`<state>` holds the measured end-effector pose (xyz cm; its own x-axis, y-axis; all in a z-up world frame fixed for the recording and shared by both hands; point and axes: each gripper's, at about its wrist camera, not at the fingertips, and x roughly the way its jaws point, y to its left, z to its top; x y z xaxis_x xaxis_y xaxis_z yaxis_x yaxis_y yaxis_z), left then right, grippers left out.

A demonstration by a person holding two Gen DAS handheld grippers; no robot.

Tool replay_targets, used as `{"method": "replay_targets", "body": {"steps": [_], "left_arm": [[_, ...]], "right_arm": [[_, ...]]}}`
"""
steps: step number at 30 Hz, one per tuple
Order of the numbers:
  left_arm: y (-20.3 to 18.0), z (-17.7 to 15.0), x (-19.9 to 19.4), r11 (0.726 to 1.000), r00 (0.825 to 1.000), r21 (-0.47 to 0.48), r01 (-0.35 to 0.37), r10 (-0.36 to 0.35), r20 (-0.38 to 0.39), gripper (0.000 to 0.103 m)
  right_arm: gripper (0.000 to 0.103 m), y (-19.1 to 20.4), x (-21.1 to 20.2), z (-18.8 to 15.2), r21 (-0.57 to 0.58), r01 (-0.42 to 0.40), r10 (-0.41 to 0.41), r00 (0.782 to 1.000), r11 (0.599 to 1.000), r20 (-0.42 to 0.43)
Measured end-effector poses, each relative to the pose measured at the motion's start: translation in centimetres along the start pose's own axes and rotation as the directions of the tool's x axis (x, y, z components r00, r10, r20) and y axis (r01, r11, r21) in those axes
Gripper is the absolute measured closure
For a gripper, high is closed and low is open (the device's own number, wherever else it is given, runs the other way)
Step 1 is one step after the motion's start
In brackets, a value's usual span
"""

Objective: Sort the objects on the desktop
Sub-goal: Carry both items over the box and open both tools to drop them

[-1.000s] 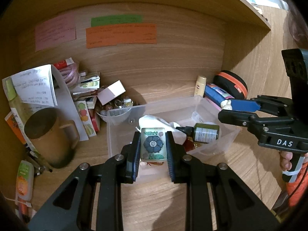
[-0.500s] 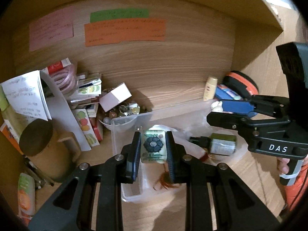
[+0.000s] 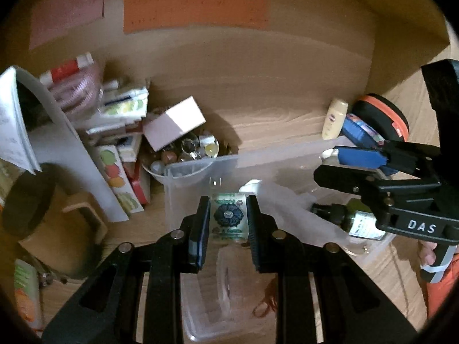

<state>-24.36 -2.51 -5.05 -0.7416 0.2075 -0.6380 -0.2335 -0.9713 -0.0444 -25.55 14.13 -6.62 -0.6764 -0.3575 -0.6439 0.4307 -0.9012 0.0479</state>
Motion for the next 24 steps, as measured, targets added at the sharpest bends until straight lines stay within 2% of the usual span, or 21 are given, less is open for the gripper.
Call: {"method": "replay_targets", "body": {"steps": [6, 12, 16, 19, 21, 24], "left_arm": [[-0.8, -0.6, 1.4, 0.999, 0.999, 0.037, -0.014, 0.016, -0.043, 0.079], [-1.0, -0.9, 1.5, 0.998, 0.998, 0.050, -0.041, 0.043, -0.043, 0.079], [-0.9, -1.0, 1.5, 0.997, 0.997, 0.049, -0.061, 0.063, -0.045, 0.068], [-0.8, -1.0, 1.3, 0.997, 0.997, 0.048, -0.062, 0.064, -0.038, 0.064], [-0.7, -1.0, 1.2, 0.997, 0.997, 0.048, -0.064, 0.065, -0.034, 0.061], [-0.8, -1.0, 1.0, 0.996, 0.997, 0.055, -0.066, 0.068, -0.023, 0.057]], "right_arm": [[0.066, -0.1, 1.4, -0.7, -0.015, 0.038, -0.039, 0.998, 0.999, -0.043], [0.066, 0.1, 2.4, -1.1, -0.032, 0.056, -0.058, 0.996, 0.998, -0.073], [0.066, 0.2, 2.3, -1.3, -0.033, 0.057, -0.060, 0.996, 0.998, -0.070], [0.065, 0.2, 2.1, -1.2, -0.036, 0.064, -0.066, 0.996, 0.997, -0.057], [0.058, 0.2, 1.9, -1.2, -0.035, 0.070, -0.071, 0.996, 0.997, -0.049], [0.056, 0.2, 1.6, -1.0, -0.037, 0.076, -0.077, 0.997, 0.996, -0.031]]}}
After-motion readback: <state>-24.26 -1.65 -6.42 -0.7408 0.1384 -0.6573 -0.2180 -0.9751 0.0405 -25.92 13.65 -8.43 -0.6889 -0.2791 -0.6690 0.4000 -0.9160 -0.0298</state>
